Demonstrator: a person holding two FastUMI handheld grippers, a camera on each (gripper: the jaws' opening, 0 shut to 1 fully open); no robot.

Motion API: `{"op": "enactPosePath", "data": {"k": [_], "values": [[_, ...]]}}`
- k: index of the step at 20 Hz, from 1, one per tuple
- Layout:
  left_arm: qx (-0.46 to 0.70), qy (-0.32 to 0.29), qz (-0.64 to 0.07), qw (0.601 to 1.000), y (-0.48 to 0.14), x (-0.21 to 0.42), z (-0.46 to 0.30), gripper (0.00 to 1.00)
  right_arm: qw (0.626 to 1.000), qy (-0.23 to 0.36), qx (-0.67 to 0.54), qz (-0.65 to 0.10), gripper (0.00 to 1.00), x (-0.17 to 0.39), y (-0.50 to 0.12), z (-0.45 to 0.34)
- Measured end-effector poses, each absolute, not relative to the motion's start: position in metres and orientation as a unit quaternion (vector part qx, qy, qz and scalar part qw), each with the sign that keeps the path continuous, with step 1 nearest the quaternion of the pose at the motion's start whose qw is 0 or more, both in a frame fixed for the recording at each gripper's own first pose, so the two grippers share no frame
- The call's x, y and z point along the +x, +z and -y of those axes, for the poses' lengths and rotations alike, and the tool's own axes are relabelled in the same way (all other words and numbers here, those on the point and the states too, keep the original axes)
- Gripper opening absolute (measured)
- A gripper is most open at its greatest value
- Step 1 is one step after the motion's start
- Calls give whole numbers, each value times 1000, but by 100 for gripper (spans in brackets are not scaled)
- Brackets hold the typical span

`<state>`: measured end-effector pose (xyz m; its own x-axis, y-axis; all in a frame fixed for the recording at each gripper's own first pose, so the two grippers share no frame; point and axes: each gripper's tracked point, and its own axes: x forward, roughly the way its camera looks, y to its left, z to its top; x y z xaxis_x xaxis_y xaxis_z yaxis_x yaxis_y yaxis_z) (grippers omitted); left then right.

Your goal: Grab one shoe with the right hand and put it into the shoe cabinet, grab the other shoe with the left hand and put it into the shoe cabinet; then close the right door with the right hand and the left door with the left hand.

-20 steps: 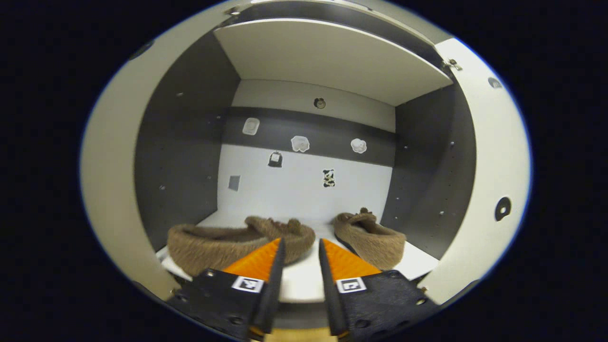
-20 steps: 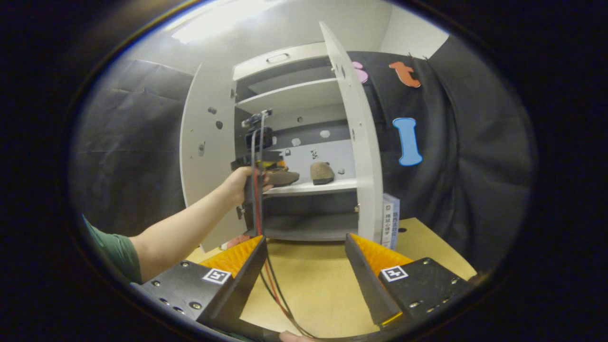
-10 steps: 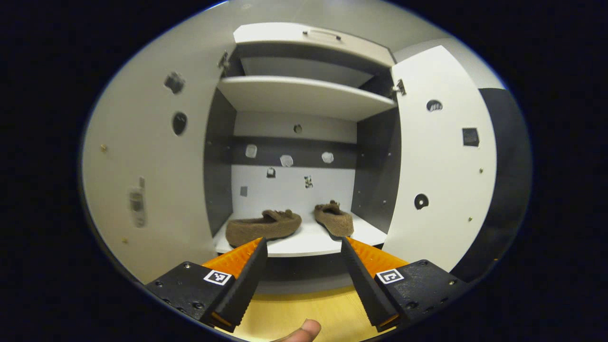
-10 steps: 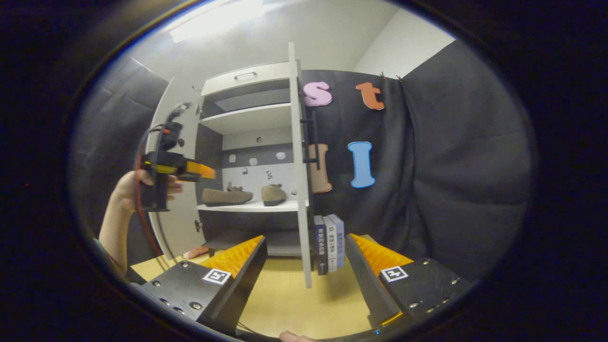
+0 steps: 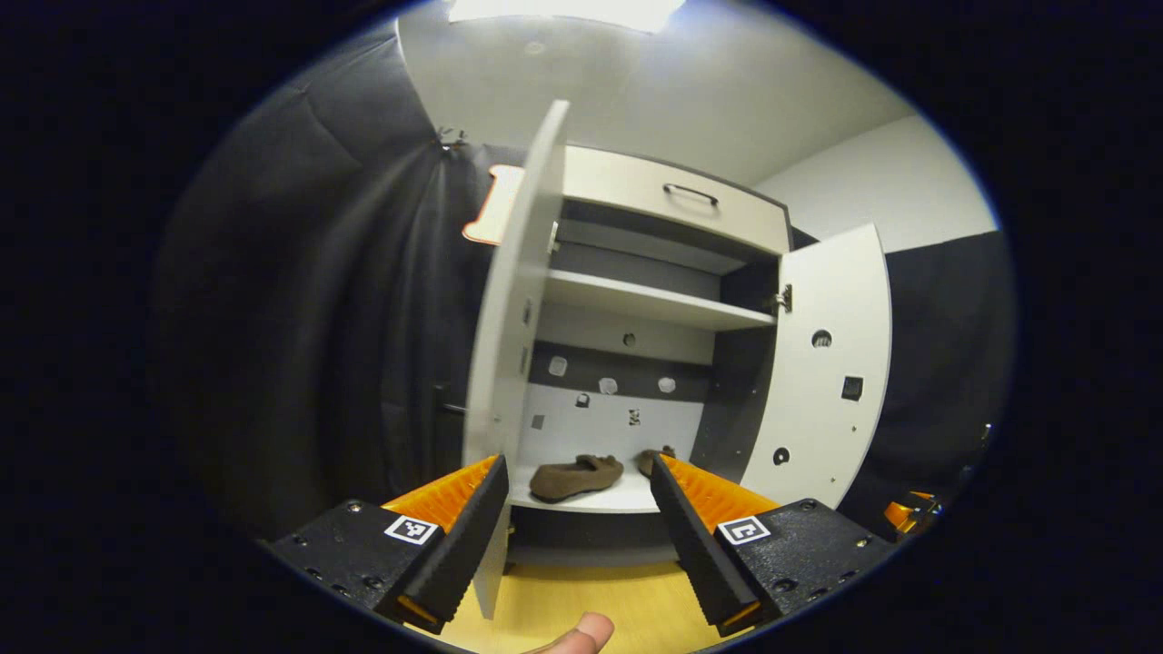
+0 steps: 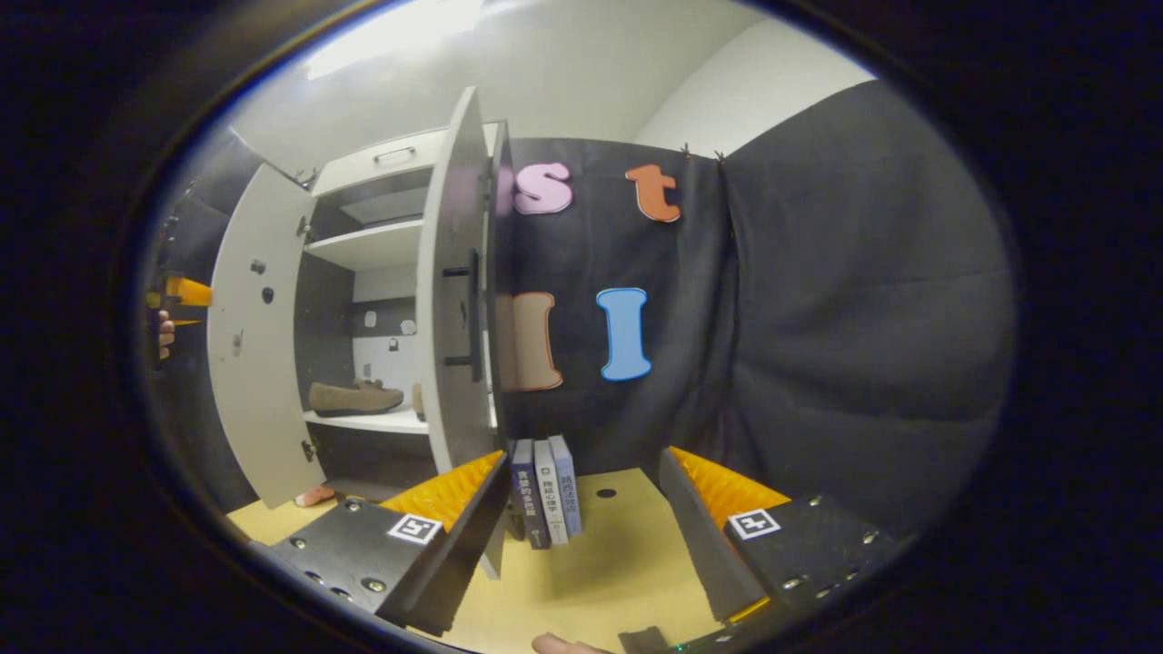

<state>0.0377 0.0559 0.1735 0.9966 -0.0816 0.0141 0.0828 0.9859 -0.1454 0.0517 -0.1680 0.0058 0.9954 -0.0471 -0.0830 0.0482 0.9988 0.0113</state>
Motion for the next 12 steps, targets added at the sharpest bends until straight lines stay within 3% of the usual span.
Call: {"op": "enactPosePath", "data": {"k": [11, 12], "values": [[-47, -12, 14, 999, 133, -42, -111, 96, 996, -22, -3, -88, 99, 160, 29, 172], [-46, -10, 18, 999, 132, -47, -110, 100, 996, -18, 3, -91, 99, 168, 31, 170]]}}
